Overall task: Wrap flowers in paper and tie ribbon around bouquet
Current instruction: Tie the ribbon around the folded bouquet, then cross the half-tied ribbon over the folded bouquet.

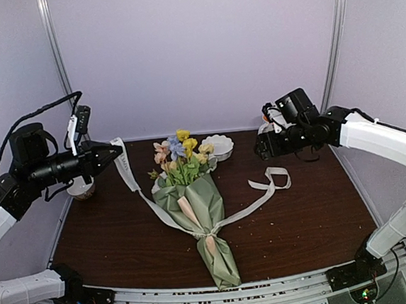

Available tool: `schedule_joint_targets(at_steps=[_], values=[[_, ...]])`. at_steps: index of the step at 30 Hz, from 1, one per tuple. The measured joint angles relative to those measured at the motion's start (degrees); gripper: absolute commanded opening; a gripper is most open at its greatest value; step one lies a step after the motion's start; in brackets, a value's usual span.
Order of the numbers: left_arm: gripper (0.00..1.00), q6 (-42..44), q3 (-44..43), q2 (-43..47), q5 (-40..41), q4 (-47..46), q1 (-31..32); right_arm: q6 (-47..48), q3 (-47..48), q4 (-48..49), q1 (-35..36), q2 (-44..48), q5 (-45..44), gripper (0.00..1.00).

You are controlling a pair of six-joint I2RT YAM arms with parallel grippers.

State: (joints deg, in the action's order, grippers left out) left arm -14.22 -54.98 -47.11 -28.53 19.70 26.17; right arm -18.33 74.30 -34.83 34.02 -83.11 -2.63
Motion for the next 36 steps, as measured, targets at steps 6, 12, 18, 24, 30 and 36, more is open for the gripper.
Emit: schedule_joint_targets(at_steps=[6, 12, 18, 24, 30, 36], values=[[0.0, -0.79, 0.0, -0.57, 0.87, -1.97, 5.09, 9.22, 0.48, 9.25, 15.56, -1.25, 15.04, 0.81], [0.0, -2.08, -2.95, -0.22, 1.86, -3.8, 6.21, 14.34, 14.01, 16.15, 26.21, -16.33, 27.71, 0.82], [0.0, -2.43, -4.31, 0.52, 2.54, -5.18, 6.58, 15.69, 17.79, 18.75, 26.75, -25.77, 30.05, 0.64], [0.0, -2.4, -4.28, 0.55, 2.97, -5.11, 6.69, 15.04, 17.9, 20.11, 26.6, -27.52, 31.69, 0.31], [0.0, -2.19, -4.28, 0.76, 3.89, -4.94, 6.69, 14.84, 16.39, 22.23, 26.47, -27.47, 32.54, 0.21], [0.0, -1.79, -3.89, 2.25, 4.28, -4.22, 6.71, 13.55, 11.32, 23.32, 25.7, -25.77, 32.63, 0.0]])
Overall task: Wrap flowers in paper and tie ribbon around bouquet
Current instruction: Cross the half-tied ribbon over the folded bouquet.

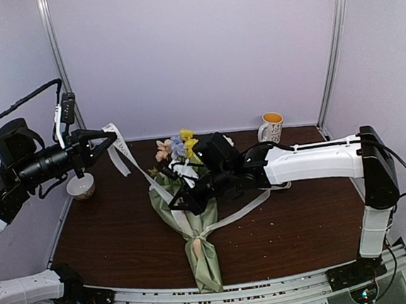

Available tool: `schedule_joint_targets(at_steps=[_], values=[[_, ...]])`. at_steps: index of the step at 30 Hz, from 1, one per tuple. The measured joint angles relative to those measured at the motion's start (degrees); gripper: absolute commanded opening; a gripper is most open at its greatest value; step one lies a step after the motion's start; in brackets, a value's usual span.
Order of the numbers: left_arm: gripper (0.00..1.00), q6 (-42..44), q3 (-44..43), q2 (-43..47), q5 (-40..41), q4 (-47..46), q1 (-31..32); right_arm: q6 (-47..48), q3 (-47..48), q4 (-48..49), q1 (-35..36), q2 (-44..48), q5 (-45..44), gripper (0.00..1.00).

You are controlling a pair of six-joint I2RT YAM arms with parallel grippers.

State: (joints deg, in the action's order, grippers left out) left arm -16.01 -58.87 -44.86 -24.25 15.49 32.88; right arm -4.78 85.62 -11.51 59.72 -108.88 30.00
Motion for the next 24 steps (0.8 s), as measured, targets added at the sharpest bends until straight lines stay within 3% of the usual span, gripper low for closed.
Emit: schedule_joint_targets(at_steps=[5, 9, 12, 16, 20, 24], values=[[0.0, 1.64, 4.87, 3.45, -1.49, -0.42, 3.48, -1.03, -3.43, 0.63, -1.11, 2.73, -0.39, 0.0], [0.0, 2.93, 10.91, 5.6, 0.13, 0.11, 11.5, -1.05, -4.96, 0.7, -1.84, 4.59, -0.96, 0.0], [0.26, 4.09, 16.31, 4.74, 5.03, 1.55, 20.94, -0.44, -5.33, 0.63, -1.92, 5.11, -2.01, 0.0], [0.49, 5.16, 20.98, -0.04, 13.51, 4.46, 34.27, 1.46, -5.44, 0.52, -1.88, 5.18, -4.17, 0.0], [0.56, 5.05, 21.44, -8.04, 19.23, 6.05, 44.61, 3.04, -6.16, 0.59, -1.92, 5.75, -5.44, 0.0], [0.59, 5.01, 22.01, -9.75, 22.91, 5.2, 48.04, 3.58, -7.19, 1.16, -1.92, 6.56, -5.6, 0.0]])
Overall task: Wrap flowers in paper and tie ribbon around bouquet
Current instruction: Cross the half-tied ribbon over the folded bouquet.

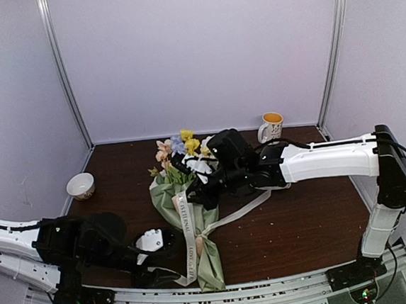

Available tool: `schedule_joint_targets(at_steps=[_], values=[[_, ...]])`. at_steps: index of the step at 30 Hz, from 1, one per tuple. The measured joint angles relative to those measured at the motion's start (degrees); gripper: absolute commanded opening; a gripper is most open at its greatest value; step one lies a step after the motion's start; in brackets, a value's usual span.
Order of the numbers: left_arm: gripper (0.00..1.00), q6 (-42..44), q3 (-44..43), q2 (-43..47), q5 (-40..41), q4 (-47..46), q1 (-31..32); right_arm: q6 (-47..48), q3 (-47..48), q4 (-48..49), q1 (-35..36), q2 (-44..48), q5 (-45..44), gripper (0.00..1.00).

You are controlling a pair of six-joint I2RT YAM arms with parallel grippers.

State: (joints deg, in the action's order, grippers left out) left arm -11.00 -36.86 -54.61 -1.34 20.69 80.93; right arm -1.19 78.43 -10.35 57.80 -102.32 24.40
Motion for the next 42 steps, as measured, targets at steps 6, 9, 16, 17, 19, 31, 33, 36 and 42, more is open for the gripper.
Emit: schedule_joint_targets(at_steps=[6, 9, 16, 17, 19, 31, 33, 36, 42], values=[[0.6, -0.94, 4.22, 13.68, 10.82, -3.08, -1.09, -0.02, -2.25, 2.47, 0.02, 0.81, 0.39, 0.0], [0.61, -1.31, 3.93, 15.85, 13.22, -4.13, -6.95, 0.0, -3.02, 3.34, 0.02, 0.92, 1.07, 0.0], [0.64, 3.82, 3.41, 11.63, 8.17, -7.67, -19.85, 0.02, -3.08, 4.66, 0.02, 0.92, 3.58, 0.0], [0.68, 4.87, 3.37, 11.06, 5.95, -8.61, -21.07, 0.04, -3.08, 4.7, 0.02, 0.92, 3.76, 0.0], [0.74, 7.08, 2.82, 8.52, -0.79, -10.88, -24.7, 0.07, -3.08, 4.66, 0.02, 0.92, 4.07, 0.0], [0.57, 12.92, 6.27, -2.56, -21.84, -32.04, -32.22, 0.17, -3.06, 5.03, 0.02, 0.92, 7.34, 0.0], [0.54, 13.03, 6.1, -4.31, -22.1, -34.45, -33.68, 0.17, -3.06, 5.07, 0.02, 0.92, 7.65, 0.0], [0.44, 13.31, 4.5, -7.76, -23.76, -34.1, -34.58, 0.17, -3.04, 5.03, 0.02, 0.92, 8.13, 0.0], [0.11, 13.6, 3.43, -10.19, -28.46, -34.45, -34.75, 0.2, -2.93, 4.94, 0.02, 0.9, 8.79, 0.0]])
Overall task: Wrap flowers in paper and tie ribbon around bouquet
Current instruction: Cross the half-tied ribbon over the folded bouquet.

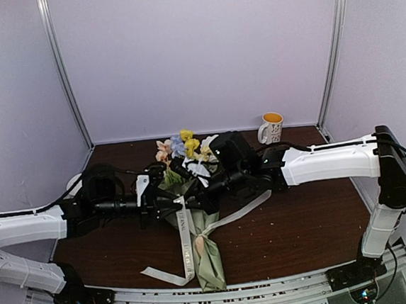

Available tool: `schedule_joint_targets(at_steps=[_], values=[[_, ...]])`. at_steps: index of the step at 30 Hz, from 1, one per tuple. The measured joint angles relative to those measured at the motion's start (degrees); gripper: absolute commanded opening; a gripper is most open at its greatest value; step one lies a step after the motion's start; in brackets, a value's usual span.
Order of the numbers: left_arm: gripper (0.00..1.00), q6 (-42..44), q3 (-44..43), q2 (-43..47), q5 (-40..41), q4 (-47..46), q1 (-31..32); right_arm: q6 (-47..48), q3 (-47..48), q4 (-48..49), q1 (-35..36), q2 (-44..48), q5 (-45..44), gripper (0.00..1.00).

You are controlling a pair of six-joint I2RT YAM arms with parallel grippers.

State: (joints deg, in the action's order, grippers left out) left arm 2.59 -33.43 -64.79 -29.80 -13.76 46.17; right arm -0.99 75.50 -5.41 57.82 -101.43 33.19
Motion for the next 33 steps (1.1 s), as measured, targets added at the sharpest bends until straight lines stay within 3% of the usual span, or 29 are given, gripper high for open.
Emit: schedule_joint_targets(at_steps=[5, 8, 16, 23, 28, 33], values=[[0.0, -0.22, 0.35, 0.63, -0.66, -1.25, -0.46, 0.52, 0.5, -0.59, 0.04, -0.31, 0.7, 0.0], [0.0, -0.26, 1.14, 1.81, -0.31, -1.64, -0.46, 0.72, 1.11, -0.79, 0.07, -0.48, 0.98, 0.0], [0.0, -0.96, 1.42, 2.01, 0.7, -1.68, -0.44, 0.98, 1.03, -1.68, -0.02, -0.31, -1.53, 0.36], [0.0, -1.99, 2.8, 1.95, 2.8, -2.75, -0.42, 0.31, -6.93, -3.98, -2.1, 8.68, -8.85, 0.5], [0.0, -3.45, 2.95, 1.16, 4.39, -3.13, -0.42, -5.27, -12.5, -8.55, -9.35, 17.46, -19.96, 0.61], [0.0, -4.7, 3.32, 0.31, 5.4, -3.58, -0.2, -12.98, -10.86, -17.49, -24.44, 16.48, -33.83, 0.71]])
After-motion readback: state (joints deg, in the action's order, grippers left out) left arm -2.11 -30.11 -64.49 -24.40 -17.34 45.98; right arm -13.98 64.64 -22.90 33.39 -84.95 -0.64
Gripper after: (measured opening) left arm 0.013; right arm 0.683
